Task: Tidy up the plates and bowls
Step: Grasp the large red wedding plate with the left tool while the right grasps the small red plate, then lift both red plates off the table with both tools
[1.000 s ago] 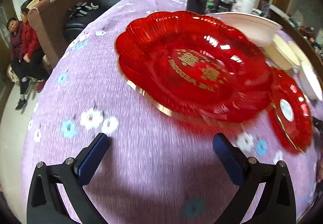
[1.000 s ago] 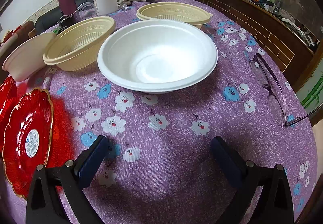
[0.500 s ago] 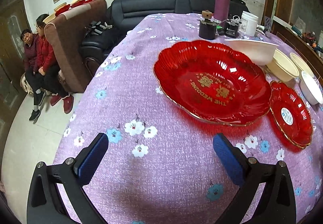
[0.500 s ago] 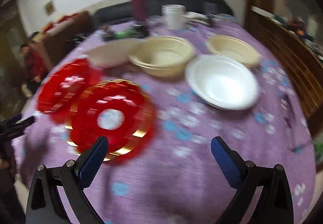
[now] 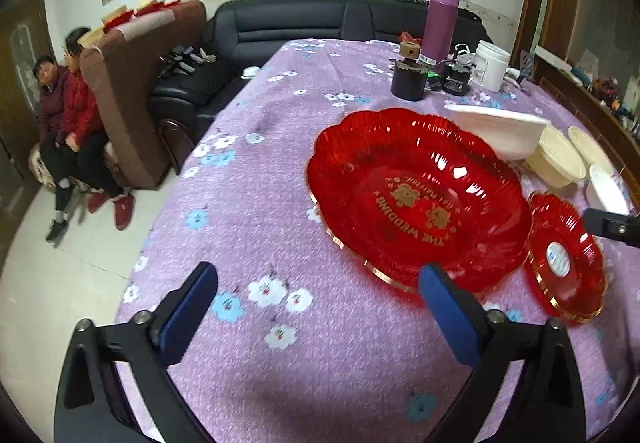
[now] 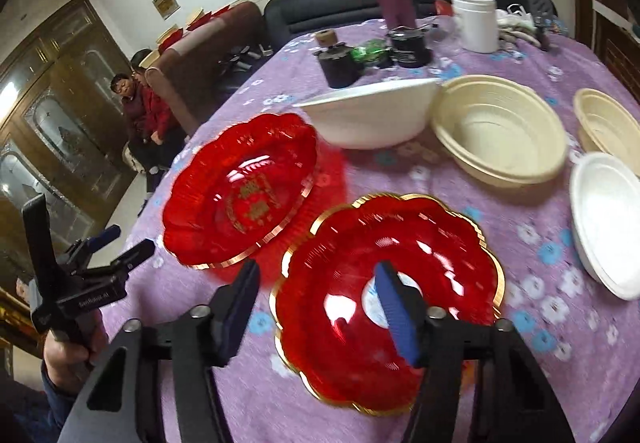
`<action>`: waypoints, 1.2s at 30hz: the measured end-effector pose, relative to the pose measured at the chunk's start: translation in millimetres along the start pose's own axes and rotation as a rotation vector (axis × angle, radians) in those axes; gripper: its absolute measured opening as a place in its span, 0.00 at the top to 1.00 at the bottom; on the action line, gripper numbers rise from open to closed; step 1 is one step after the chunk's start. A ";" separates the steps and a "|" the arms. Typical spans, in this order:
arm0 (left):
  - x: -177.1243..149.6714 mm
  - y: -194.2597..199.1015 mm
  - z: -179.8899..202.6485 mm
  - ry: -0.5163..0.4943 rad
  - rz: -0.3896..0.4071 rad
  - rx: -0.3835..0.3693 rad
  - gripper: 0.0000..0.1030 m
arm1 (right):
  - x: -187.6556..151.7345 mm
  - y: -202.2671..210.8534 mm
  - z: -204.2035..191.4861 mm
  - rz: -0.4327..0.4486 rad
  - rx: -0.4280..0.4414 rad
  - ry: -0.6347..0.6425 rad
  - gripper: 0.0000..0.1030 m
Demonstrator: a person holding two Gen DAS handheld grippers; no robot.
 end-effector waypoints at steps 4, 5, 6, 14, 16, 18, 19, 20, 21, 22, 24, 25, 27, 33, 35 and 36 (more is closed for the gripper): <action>9.8 -14.1 0.1 0.047 -0.041 -0.060 0.37 | 20.4 -15.4 -9.9 0.002 0.015 -0.002 0.57; 12.8 -17.8 0.1 0.064 -0.045 -0.079 0.37 | 26.0 -19.4 -12.3 0.006 0.018 -0.004 0.58; 14.2 -20.8 0.3 0.072 -0.049 -0.088 0.38 | 29.6 -23.3 -12.9 0.007 0.020 -0.011 0.58; 30.1 -44.4 -3.4 0.116 -0.070 -0.133 0.57 | 41.6 -47.0 -5.4 -0.017 0.054 -0.097 0.69; 31.9 -51.3 -4.4 0.119 -0.080 -0.128 0.64 | 43.5 -51.7 -3.7 -0.020 0.064 -0.110 0.70; 32.1 -58.1 -4.4 0.120 -0.091 -0.129 0.73 | 45.6 -57.2 -2.3 -0.021 0.051 -0.108 0.74; 31.6 -62.1 -5.5 0.124 -0.098 -0.125 0.79 | 45.5 -59.7 -1.7 -0.025 0.043 -0.109 0.76; 30.7 -65.8 -6.2 0.123 -0.105 -0.118 0.81 | 45.1 -61.9 -1.0 -0.031 0.041 -0.112 0.78; 30.5 -67.5 -6.3 0.120 -0.105 -0.114 0.81 | 44.1 -65.2 -1.2 -0.039 0.042 -0.116 0.80; 30.1 -69.3 -6.0 0.116 -0.104 -0.111 0.81 | 43.3 -67.3 -1.0 -0.041 0.041 -0.116 0.85; 30.4 -71.9 -6.0 0.114 -0.103 -0.108 0.82 | 41.8 -70.5 -1.9 -0.040 0.032 -0.108 0.89; 30.2 -72.7 -5.9 0.111 -0.103 -0.109 0.82 | 41.5 -71.6 -2.4 -0.036 0.023 -0.103 0.90; 30.0 -72.5 -6.1 0.115 -0.099 -0.115 0.82 | 42.2 -71.7 -3.2 -0.023 0.005 -0.090 0.90; 27.0 -65.4 -8.0 0.113 -0.096 -0.107 0.82 | 38.9 -70.7 -6.8 -0.009 -0.010 -0.073 0.90; 22.4 -58.9 -9.3 0.113 -0.092 -0.101 0.82 | 38.4 -69.3 -8.4 -0.007 -0.012 -0.064 0.90; 20.8 -56.5 -9.7 0.110 -0.090 -0.099 0.82 | 37.2 -68.7 -9.4 -0.009 -0.012 -0.062 0.90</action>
Point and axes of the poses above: each gripper's, at about its wrist camera, not at the fingertips, and y roughly against the way its jaws point, z to its right, x to its top, the point moved 10 cm from there along -y, roughly the way its jaws point, and after that the axes turned 3 degrees about -x, right-handed, at the moved point
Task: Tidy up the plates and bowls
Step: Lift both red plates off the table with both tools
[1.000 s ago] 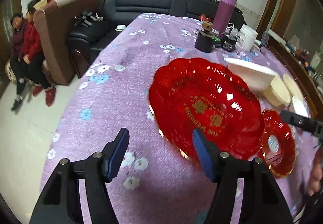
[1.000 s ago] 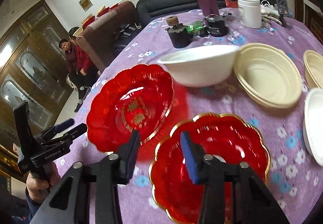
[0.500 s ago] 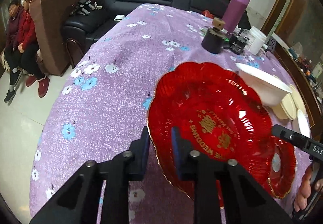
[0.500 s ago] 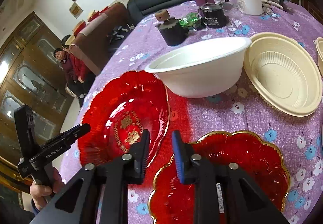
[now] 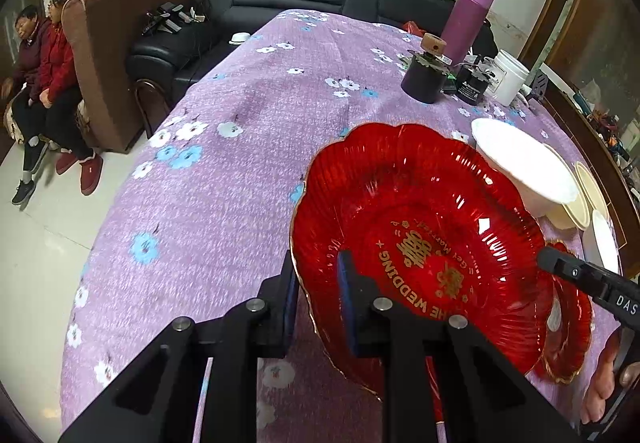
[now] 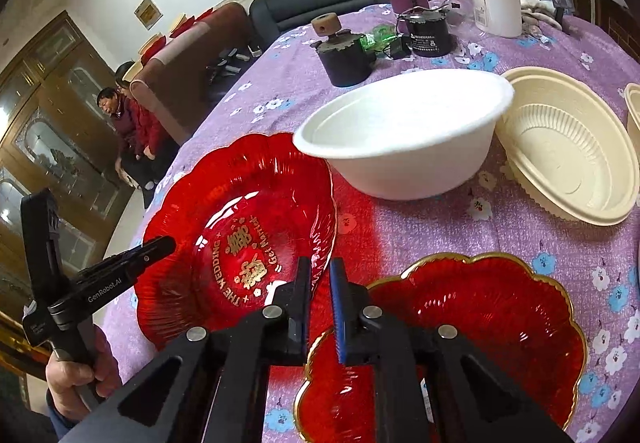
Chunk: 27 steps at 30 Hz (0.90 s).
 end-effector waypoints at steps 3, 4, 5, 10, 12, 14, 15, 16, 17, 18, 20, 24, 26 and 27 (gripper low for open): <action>-9.7 12.2 -3.8 0.002 0.011 -0.001 0.82 | -4.3 2.8 -4.8 0.001 0.012 0.010 0.90; -13.3 16.6 -5.8 0.003 0.015 0.000 0.82 | -6.6 4.1 -7.0 0.000 0.020 0.014 0.90; -17.5 22.0 -8.3 0.007 0.020 0.004 0.82 | -9.6 5.4 -9.9 -0.003 0.028 0.019 0.90; -36.5 45.4 -18.8 0.022 0.042 0.018 0.82 | -29.3 10.1 -27.1 -0.020 0.067 0.046 0.89; -44.1 54.5 -23.7 0.030 0.050 0.022 0.82 | -38.2 11.2 -34.1 -0.029 0.081 0.057 0.89; -53.8 62.7 -28.7 0.043 0.052 0.020 0.82 | -45.5 13.4 -40.5 -0.034 0.097 0.066 0.89; -56.8 64.5 -29.2 0.045 0.051 0.020 0.82 | -49.0 14.7 -43.5 -0.036 0.106 0.070 0.89; -62.7 67.2 -30.9 0.049 0.050 0.023 0.81 | -51.7 16.0 -45.3 -0.038 0.114 0.072 0.89; -66.8 68.6 -32.6 0.052 0.048 0.025 0.80 | -54.7 17.5 -47.6 -0.040 0.122 0.073 0.89; -70.6 69.8 -33.5 0.054 0.047 0.029 0.80 | -57.0 18.3 -49.6 -0.042 0.127 0.078 0.89; -78.4 70.8 -35.5 0.055 0.044 0.039 0.79 | -62.8 19.5 -53.2 -0.046 0.133 0.089 0.89; -86.6 69.4 -38.8 0.063 0.035 0.045 0.79 | -70.5 16.4 -56.7 -0.056 0.133 0.103 0.89; -87.3 70.2 -38.9 0.062 0.036 0.048 0.79 | -71.2 15.8 -57.7 -0.054 0.134 0.106 0.89; -87.2 70.5 -38.7 0.062 0.035 0.049 0.78 | -70.8 15.6 -58.0 -0.053 0.133 0.111 0.89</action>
Point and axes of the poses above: each gripper's, at about its wrist camera, not at the fingertips, and y roughly against the way its jaws point, z to its right, x to its top, the point moved 10 cm from there along -y, roughly the way its jaws point, and after that the axes turned 3 degrees about -x, right-handed, at the moved point
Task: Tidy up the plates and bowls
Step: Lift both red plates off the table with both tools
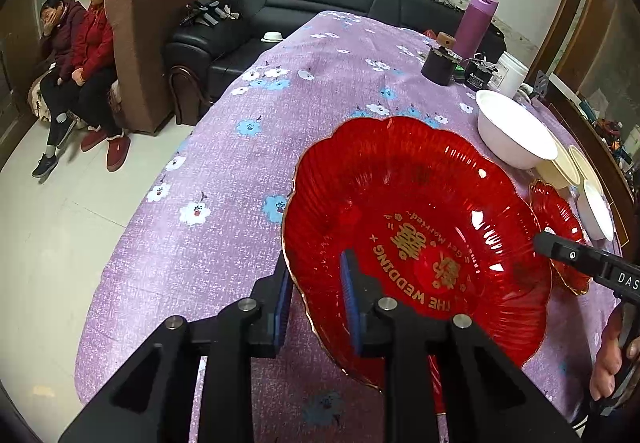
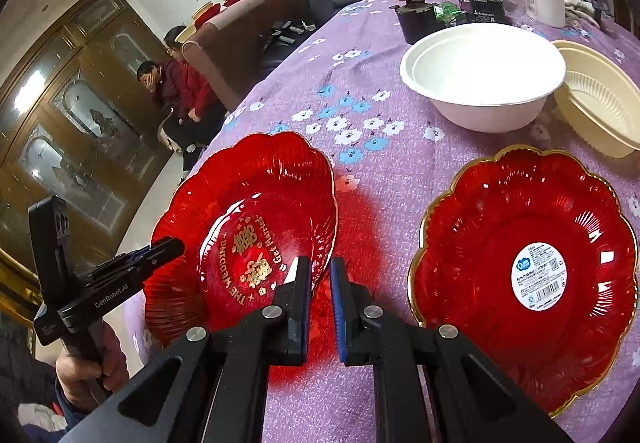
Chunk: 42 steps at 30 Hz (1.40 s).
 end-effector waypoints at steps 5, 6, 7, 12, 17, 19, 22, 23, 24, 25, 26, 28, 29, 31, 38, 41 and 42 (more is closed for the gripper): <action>4.7 13.9 -2.9 0.003 0.032 0.012 0.63 | 1.7 4.4 0.0 -0.002 0.014 0.009 0.87; 7.3 17.9 -3.5 0.001 0.040 0.019 0.63 | 2.6 8.9 0.8 0.009 0.011 0.017 0.87; 9.5 23.1 -2.9 0.001 0.050 0.014 0.62 | 4.6 15.2 3.6 0.027 0.002 0.022 0.87; 22.3 42.7 25.4 -0.052 0.085 -0.033 0.59 | 9.2 46.1 30.5 0.094 -0.001 -0.042 0.87; 27.4 36.8 82.5 -0.147 0.055 -0.101 0.59 | 6.4 76.6 69.5 0.154 -0.033 -0.124 0.87; 27.9 29.8 109.9 -0.185 0.036 -0.127 0.59 | 3.6 85.9 82.2 0.171 -0.039 -0.150 0.87; 26.4 18.4 141.6 -0.216 0.000 -0.168 0.58 | -0.9 96.2 100.7 0.189 -0.046 -0.184 0.87; 25.1 13.3 155.4 -0.233 -0.017 -0.188 0.57 | -2.8 97.7 106.2 0.190 -0.047 -0.196 0.87; 24.1 7.4 167.6 -0.253 -0.032 -0.196 0.57 | -5.0 99.6 112.8 0.189 -0.050 -0.209 0.87; 23.5 4.5 173.3 -0.261 -0.039 -0.192 0.57 | -6.2 101.5 117.9 0.191 -0.052 -0.219 0.87; 23.6 -1.4 182.1 -0.274 -0.050 -0.188 0.57 | -8.1 104.7 123.5 0.197 -0.051 -0.231 0.87; 24.9 -11.1 198.3 -0.301 -0.067 -0.193 0.57 | -10.8 111.2 132.0 0.205 -0.053 -0.244 0.88; 25.9 -14.4 202.5 -0.305 -0.073 -0.191 0.57 | -11.0 113.4 136.0 0.210 -0.054 -0.248 0.88; 29.0 -22.1 212.4 -0.318 -0.079 -0.184 0.57 | -13.8 119.9 143.9 0.224 -0.067 -0.258 0.88; 28.9 -44.2 218.2 -0.313 -0.121 -0.164 0.55 | -24.4 122.1 156.9 0.214 -0.076 -0.277 0.88; 30.4 -51.7 218.8 -0.318 -0.134 -0.151 0.55 | -25.9 118.3 161.3 0.205 -0.075 -0.284 0.88; 30.7 -52.8 218.9 -0.316 -0.135 -0.151 0.55 | -26.2 116.5 162.4 0.202 -0.074 -0.289 0.88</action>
Point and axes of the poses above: each gripper's, at about its wrist camera, not at the fingertips, and y roughly against the way its jaws point, z to its right, x to its top, the point moved 10 cm from there along -y, roughly the way its jaws point, and after that the axes turned 3 degrees about -x, right-handed, at the moved point
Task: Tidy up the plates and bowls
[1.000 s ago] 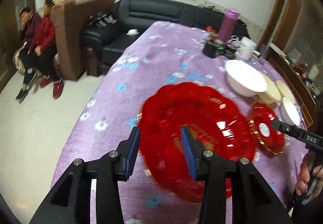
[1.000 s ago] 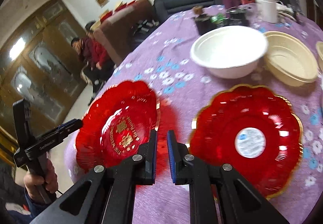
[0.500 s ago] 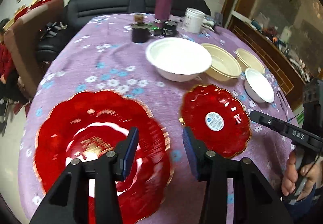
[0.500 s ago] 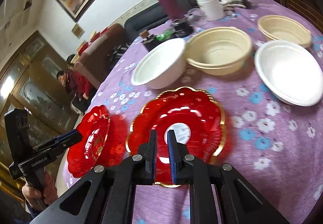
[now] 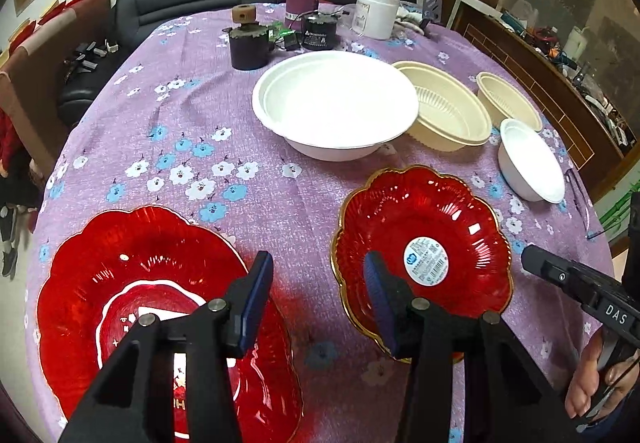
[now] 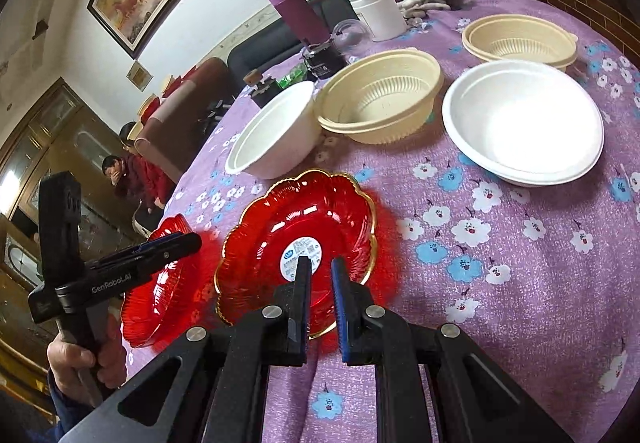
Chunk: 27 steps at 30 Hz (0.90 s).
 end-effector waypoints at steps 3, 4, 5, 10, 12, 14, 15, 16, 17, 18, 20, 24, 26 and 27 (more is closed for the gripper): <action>2.3 -2.2 -3.0 0.000 -0.001 0.007 0.55 | -0.9 -4.9 2.8 -0.013 0.000 -0.011 0.88; 3.1 -2.8 -3.7 0.002 -0.001 0.007 0.53 | -1.4 -6.5 3.7 -0.018 -0.002 -0.011 0.88; 3.2 -3.2 -4.8 0.004 -0.003 0.003 0.52 | -1.8 -8.1 4.2 -0.021 -0.005 -0.012 0.88; 5.1 -3.4 -7.2 0.008 -0.002 0.002 0.51 | -6.3 -17.3 7.5 -0.054 -0.014 -0.016 0.88; 5.5 -3.0 -6.3 0.003 -0.001 0.004 0.51 | -7.5 -21.1 4.9 -0.062 -0.003 -0.017 0.87; 5.9 -2.7 -5.8 -0.001 0.000 0.001 0.51 | -9.7 -25.0 1.4 -0.074 -0.007 -0.003 0.87; 5.7 -2.6 -5.5 -0.002 0.001 0.001 0.51 | -10.6 -26.0 0.1 -0.077 -0.008 0.000 0.87; 5.9 -2.9 -5.6 -0.004 0.000 0.001 0.51 | -11.1 -26.7 -0.7 -0.079 -0.007 0.002 0.87; 5.8 -3.7 -5.4 -0.005 -0.001 0.001 0.51 | -11.5 -27.0 -0.8 -0.077 -0.007 0.005 0.87; 5.7 -4.5 -5.1 -0.006 -0.003 0.000 0.51 | -11.7 -26.7 -1.0 -0.071 -0.009 0.008 0.87; 5.3 -6.8 -4.1 -0.009 -0.009 -0.004 0.51 | -11.1 -26.2 -0.9 -0.064 -0.007 0.010 0.87; 8.5 -8.3 -0.8 -0.018 -0.008 -0.023 0.51 | -8.4 -23.3 0.7 -0.051 -0.005 0.001 0.87; 11.4 -11.4 -0.2 -0.023 -0.012 -0.027 0.51 | -7.3 -20.5 0.6 -0.047 -0.004 -0.002 0.88; 12.2 -13.3 -0.2 -0.025 -0.017 -0.026 0.51 | -6.7 -19.4 -0.4 -0.045 -0.002 -0.001 0.87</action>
Point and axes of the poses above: each gripper's, at about its wrist camera, not at the fingertips, and y roughly against the way its jaws point, z to its right, x to its top, the point moved 10 cm from there along -y, roughly the way its jaws point, and after that the axes turned 3 degrees about -x, right-handed, at the moved point
